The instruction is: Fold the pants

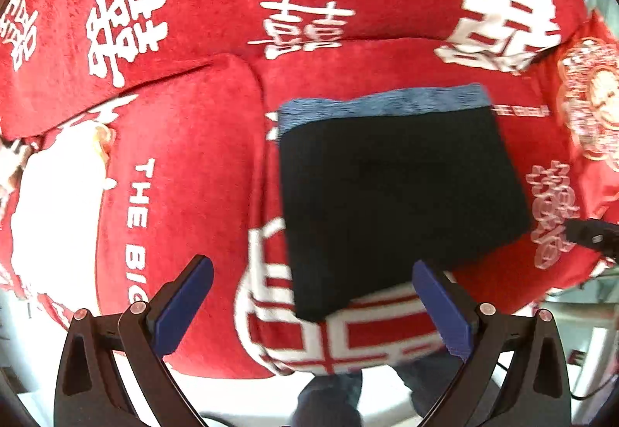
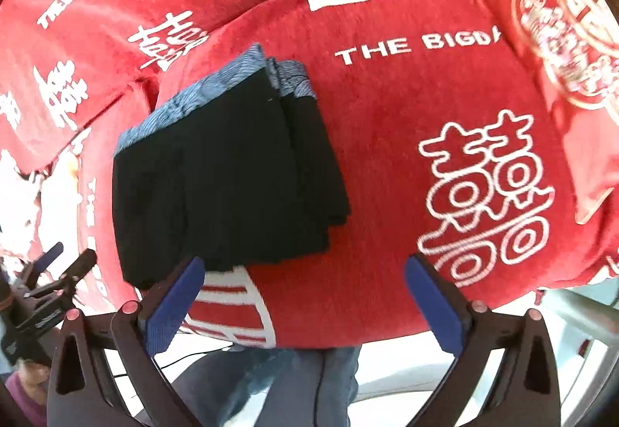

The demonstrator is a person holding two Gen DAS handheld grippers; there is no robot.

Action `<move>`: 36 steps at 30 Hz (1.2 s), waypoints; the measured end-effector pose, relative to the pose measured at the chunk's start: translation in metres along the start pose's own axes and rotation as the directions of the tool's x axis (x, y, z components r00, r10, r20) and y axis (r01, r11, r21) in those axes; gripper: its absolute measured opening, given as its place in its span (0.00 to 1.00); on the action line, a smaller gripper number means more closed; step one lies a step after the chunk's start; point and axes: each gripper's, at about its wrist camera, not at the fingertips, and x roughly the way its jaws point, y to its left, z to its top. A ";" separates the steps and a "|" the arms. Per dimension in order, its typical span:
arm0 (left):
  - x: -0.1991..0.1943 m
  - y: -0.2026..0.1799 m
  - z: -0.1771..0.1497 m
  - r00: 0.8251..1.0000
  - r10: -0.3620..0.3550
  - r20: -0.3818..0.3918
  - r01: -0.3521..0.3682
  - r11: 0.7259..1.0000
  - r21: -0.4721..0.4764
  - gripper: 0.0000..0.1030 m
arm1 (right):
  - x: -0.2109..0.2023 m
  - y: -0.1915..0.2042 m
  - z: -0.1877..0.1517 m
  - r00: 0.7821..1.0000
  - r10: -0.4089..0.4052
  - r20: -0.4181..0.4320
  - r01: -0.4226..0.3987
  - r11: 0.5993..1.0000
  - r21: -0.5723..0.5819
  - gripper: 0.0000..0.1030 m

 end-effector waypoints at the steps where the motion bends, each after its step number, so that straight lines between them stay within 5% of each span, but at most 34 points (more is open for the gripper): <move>1: -0.005 -0.003 -0.001 1.000 -0.012 -0.013 0.012 1.000 -0.004 1.00 | -0.006 0.005 -0.004 1.000 -0.017 0.001 0.017 1.000 -0.015 1.00; 18: -0.060 -0.003 -0.025 0.996 0.045 -0.082 -0.047 0.999 -0.023 1.00 | -0.063 0.071 -0.046 0.999 -0.039 -0.017 0.038 0.996 -0.085 1.00; 36: -0.062 -0.042 -0.028 0.986 0.103 -0.133 -0.110 0.993 -0.052 1.00 | -0.072 0.060 -0.031 0.998 -0.038 -0.046 0.031 0.988 -0.154 1.00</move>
